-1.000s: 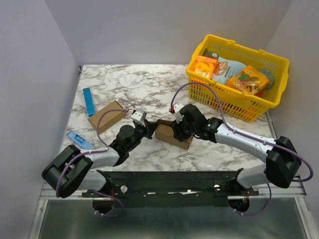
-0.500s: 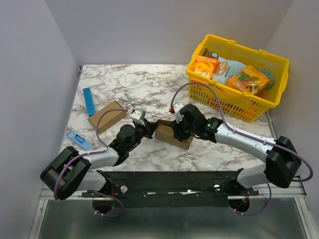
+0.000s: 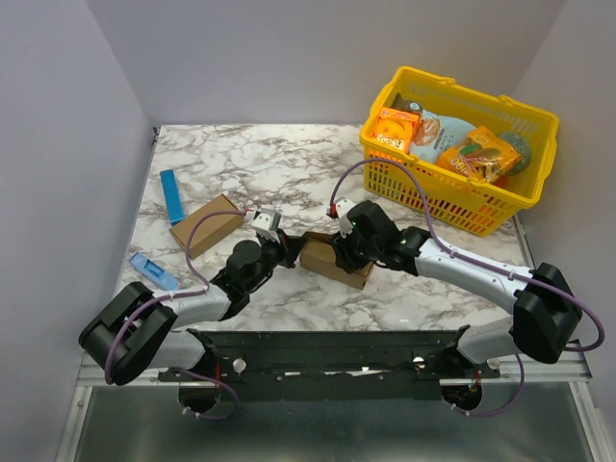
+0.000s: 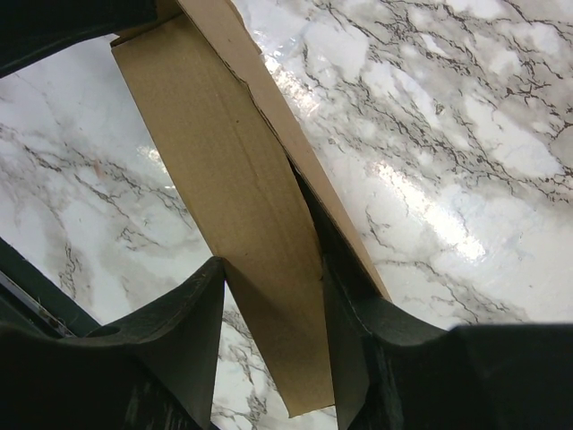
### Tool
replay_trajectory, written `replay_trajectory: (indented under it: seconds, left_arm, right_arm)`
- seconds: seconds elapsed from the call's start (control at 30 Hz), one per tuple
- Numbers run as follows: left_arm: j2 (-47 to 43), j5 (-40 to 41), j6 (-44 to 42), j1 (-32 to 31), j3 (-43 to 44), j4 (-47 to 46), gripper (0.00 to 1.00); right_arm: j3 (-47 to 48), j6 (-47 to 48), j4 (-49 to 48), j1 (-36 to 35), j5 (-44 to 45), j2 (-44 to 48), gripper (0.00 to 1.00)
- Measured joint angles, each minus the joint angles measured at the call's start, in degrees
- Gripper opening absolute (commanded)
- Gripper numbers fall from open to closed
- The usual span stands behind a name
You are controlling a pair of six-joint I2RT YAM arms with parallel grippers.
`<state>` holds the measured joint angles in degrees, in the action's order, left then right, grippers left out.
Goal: Fold the paper box
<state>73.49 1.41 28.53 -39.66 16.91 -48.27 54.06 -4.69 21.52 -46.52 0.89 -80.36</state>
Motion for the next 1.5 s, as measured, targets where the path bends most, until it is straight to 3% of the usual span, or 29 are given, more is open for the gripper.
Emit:
replay_trajectory:
  seconds: [0.5, 0.6, 0.73, 0.83, 1.07, 1.5]
  left_arm:
    - [6.80, 3.23, -0.09, -1.40, -1.36, -8.61, 0.00]
    - [6.80, 4.52, 0.04, -2.01, -1.22, -8.41, 0.00]
    - [6.51, 5.66, 0.09, -3.48, 0.11, -5.95, 0.00]
    - [6.08, 7.17, 0.04, -4.57, 1.53, -3.02, 0.00]
    - [5.66, 10.71, 0.04, -6.03, 3.91, 1.70, 0.00]
    - [5.49, 15.96, -0.22, -8.59, 5.07, 4.13, 0.00]
  right_arm:
    - [0.00, -0.02, -0.02, 0.15, 1.16, 0.22, 0.54]
    - [0.00, -0.02, 0.02, 0.15, 1.16, 0.31, 0.63]
    - [0.39, 0.04, 0.81, 0.63, 1.44, 0.68, 0.85]
    - [1.46, 0.04, 4.33, 1.03, 0.98, 2.67, 0.87]
    - [5.44, -0.33, 12.17, 1.53, -1.33, 9.92, 0.87]
    - [4.90, -5.95, 26.36, 5.25, 13.29, 11.23, 0.68]
